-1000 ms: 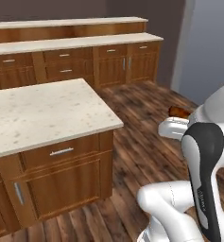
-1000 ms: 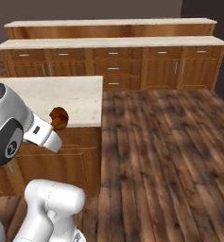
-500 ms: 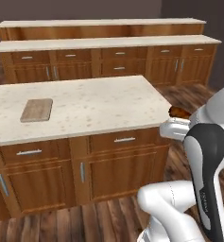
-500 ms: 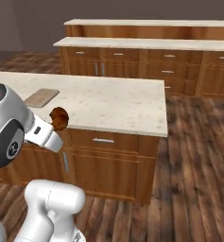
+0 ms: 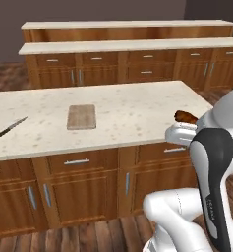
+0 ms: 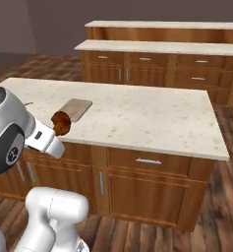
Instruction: Retrieve the chicken drumstick from the fridge and place it on the cutting board.
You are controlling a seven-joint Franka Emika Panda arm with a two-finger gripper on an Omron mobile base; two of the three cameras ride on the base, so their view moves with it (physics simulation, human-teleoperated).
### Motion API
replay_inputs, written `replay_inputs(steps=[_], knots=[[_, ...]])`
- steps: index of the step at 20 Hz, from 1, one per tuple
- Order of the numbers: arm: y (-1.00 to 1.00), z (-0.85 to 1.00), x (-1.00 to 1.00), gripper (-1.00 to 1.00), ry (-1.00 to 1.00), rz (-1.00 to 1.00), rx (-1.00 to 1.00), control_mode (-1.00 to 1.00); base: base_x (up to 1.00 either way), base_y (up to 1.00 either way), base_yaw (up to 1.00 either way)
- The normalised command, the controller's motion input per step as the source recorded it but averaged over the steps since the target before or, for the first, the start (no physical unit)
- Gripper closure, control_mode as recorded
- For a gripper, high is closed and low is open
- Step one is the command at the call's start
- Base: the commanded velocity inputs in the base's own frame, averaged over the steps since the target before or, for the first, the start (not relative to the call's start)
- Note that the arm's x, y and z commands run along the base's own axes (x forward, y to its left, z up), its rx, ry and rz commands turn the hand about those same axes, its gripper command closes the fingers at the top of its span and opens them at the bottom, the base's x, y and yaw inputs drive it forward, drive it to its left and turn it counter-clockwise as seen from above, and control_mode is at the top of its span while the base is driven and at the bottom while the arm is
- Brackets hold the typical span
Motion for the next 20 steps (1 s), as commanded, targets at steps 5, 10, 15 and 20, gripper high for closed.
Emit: replay_inputs(steps=[5,10,15,20], knots=[[0.0,0.0,0.0,1.0,0.0,0.0,0.0,1.0,0.41,0.75,-0.1],[0.0,0.0,0.0,1.0,0.0,0.0,0.0,1.0,0.55,0.68,-0.1],[0.0,0.0,0.0,1.0,0.0,0.0,0.0,1.0,0.61,0.32,-0.05],[0.0,0.0,0.0,1.0,0.0,0.0,0.0,1.0,0.46,0.12,0.0]])
